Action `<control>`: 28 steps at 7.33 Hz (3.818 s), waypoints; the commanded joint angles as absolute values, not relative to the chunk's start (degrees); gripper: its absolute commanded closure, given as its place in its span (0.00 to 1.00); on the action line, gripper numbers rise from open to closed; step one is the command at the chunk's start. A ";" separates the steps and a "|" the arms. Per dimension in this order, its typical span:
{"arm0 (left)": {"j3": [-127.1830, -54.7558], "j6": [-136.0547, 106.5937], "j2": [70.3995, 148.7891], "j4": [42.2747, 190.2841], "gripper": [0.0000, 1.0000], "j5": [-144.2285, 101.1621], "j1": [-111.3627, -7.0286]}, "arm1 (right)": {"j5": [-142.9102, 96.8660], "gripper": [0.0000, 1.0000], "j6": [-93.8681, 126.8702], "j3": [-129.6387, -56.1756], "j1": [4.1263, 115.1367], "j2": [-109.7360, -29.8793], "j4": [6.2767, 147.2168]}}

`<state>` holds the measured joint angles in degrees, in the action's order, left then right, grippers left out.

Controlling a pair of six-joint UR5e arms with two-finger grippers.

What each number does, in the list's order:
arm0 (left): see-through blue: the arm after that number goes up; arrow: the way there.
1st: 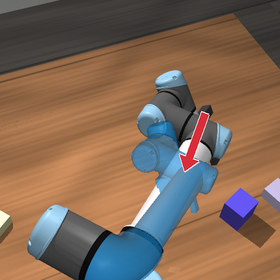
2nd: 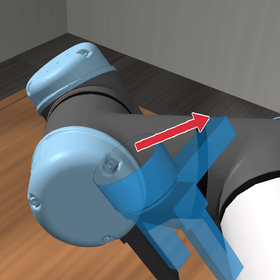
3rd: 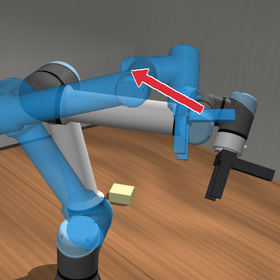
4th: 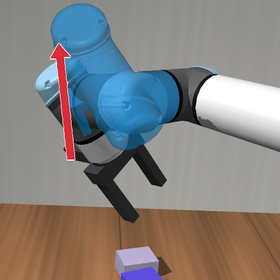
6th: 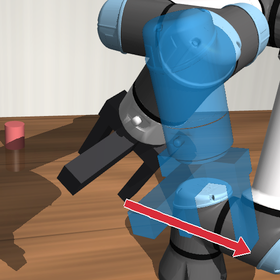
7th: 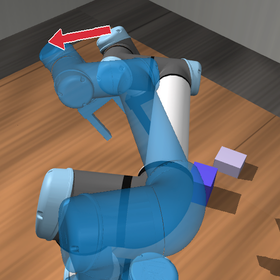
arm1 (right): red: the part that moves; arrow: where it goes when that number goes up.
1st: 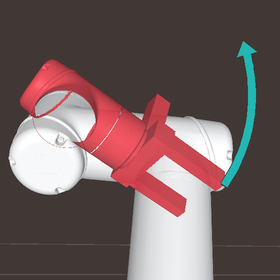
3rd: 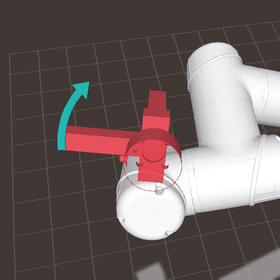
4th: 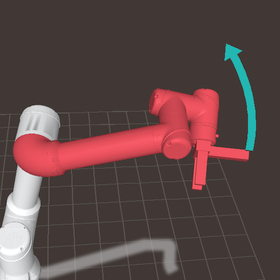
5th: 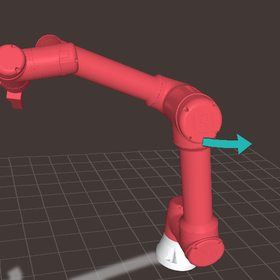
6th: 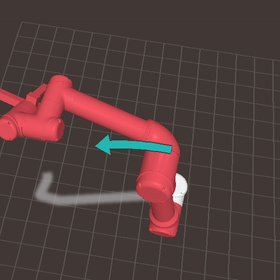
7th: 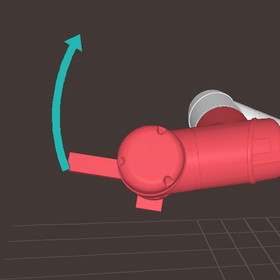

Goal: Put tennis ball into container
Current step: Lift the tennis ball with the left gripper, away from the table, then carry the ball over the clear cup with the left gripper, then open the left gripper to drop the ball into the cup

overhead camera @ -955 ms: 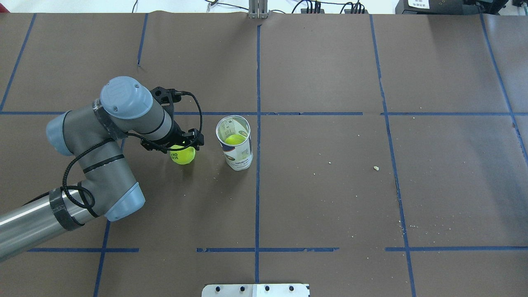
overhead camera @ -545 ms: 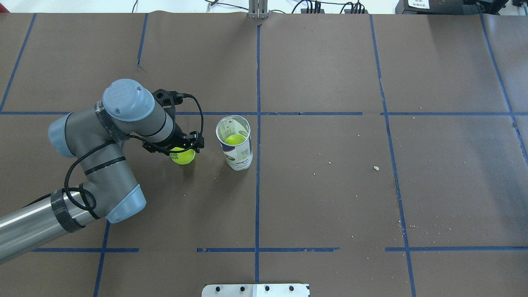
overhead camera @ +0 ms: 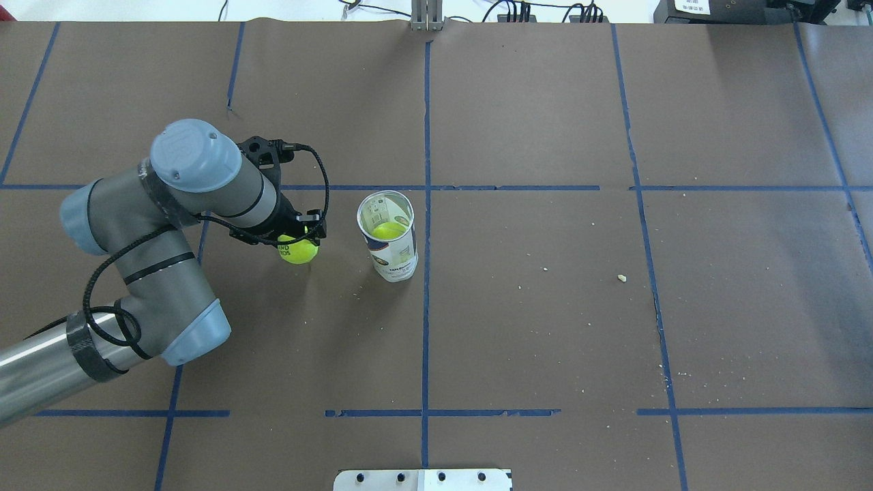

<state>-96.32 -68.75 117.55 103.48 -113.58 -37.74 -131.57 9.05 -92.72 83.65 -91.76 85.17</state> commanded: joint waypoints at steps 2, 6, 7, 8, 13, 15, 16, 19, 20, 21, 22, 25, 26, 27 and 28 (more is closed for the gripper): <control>-113.15 -65.41 117.94 82.61 1.00 -113.64 -42.00 | -131.57 0.00 9.05 -92.72 83.67 -91.76 85.17; -123.48 -64.86 129.42 58.16 1.00 -115.82 -49.04 | -131.57 0.00 9.05 -92.72 83.67 -91.76 85.17; -122.27 -65.21 131.72 57.40 1.00 -117.75 -48.96 | -131.57 0.00 9.05 -92.72 83.67 -91.76 85.17; -118.25 -66.00 134.97 57.57 1.00 -119.51 -48.61 | -131.57 0.00 9.05 -92.72 83.67 -91.76 85.17; -105.39 -74.70 141.77 66.16 1.00 -119.18 -40.61 | -131.57 0.00 9.05 -92.72 83.67 -91.76 85.17; -103.63 -74.79 142.03 67.93 1.00 -119.18 -40.17 | -131.57 0.00 9.05 -92.72 83.67 -91.76 85.17; -103.54 -74.79 141.94 68.64 1.00 -119.18 -39.90 | -131.57 0.00 9.05 -92.72 83.67 -91.76 85.17; -103.10 -74.79 141.86 68.90 1.00 -119.18 -38.93 | -131.57 0.00 9.05 -92.72 83.67 -91.76 85.17; -103.10 -74.71 141.59 69.52 0.69 -119.18 -38.94 | -131.57 0.00 9.05 -92.72 83.67 -91.76 85.17; -103.18 -74.45 141.68 69.70 0.01 -119.09 -38.94 | -131.57 0.00 9.05 -92.72 83.67 -91.76 85.17; -103.53 -74.62 141.59 69.70 0.00 -119.18 -38.94 | -131.57 0.00 9.05 -92.72 83.67 -91.76 85.17; -104.06 -74.62 141.42 69.61 0.00 -119.09 -38.94 | -131.57 0.00 9.05 -92.72 83.67 -91.76 85.17; -104.15 -74.53 141.42 69.61 0.00 -119.00 -38.94 | -131.57 0.00 9.05 -92.72 83.67 -91.76 85.17; -104.59 -74.10 141.24 69.70 0.00 -118.83 -39.02 | -131.57 0.00 9.05 -92.72 83.67 -91.76 85.17; -107.03 -74.09 140.11 69.61 0.00 -117.26 -39.20 | -131.57 0.00 9.05 -92.72 83.67 -91.76 85.17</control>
<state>-105.00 -74.25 141.03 69.65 -118.52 -39.04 -131.57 9.05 -92.72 83.67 -91.76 85.17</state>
